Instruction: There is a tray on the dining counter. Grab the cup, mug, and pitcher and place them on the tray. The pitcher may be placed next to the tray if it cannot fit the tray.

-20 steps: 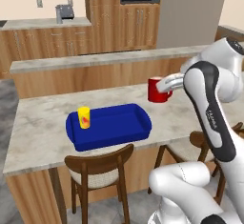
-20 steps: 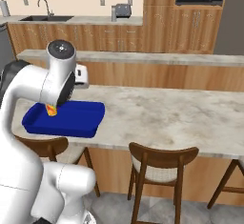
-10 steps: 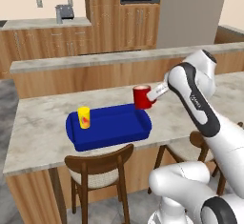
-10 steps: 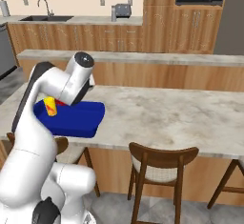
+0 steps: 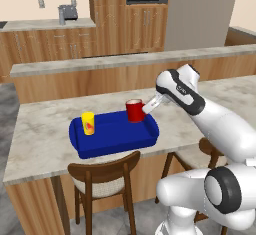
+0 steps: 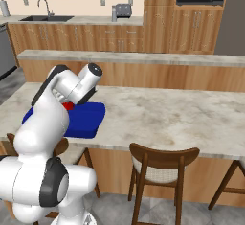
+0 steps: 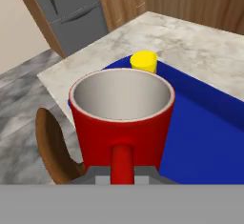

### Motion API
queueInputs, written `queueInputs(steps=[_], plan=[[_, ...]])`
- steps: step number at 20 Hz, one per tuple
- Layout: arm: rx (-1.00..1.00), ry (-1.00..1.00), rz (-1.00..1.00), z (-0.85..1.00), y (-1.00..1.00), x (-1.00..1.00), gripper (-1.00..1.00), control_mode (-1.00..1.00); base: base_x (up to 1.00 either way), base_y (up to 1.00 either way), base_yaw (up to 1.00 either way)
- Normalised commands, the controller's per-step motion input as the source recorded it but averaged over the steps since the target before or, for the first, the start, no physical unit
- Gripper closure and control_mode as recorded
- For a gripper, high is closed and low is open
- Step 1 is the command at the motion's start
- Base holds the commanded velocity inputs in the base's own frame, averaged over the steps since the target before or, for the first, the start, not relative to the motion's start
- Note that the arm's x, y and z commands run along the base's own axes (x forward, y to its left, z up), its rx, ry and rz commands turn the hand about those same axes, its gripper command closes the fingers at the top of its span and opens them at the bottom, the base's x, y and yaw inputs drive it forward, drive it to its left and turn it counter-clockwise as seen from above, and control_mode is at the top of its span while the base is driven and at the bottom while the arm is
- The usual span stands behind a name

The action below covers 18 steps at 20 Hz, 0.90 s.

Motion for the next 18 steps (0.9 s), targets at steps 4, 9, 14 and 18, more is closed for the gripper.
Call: queueInputs(steps=[4,9,14,18], plan=[[0.0,0.01,0.18,-0.47,0.25,0.36,1.0,-1.0,0.0,0.0,0.0],[0.0,-0.01,0.14,-0.26,0.25,0.14,1.0,-1.0,0.0,0.0,0.0],[0.0,-0.04,0.09,-0.33,0.27,0.16,1.0,-1.0,0.0,0.0,0.0],[0.03,-0.06,0.06,-0.39,0.28,0.18,1.0,-1.0,0.0,0.0,0.0]])
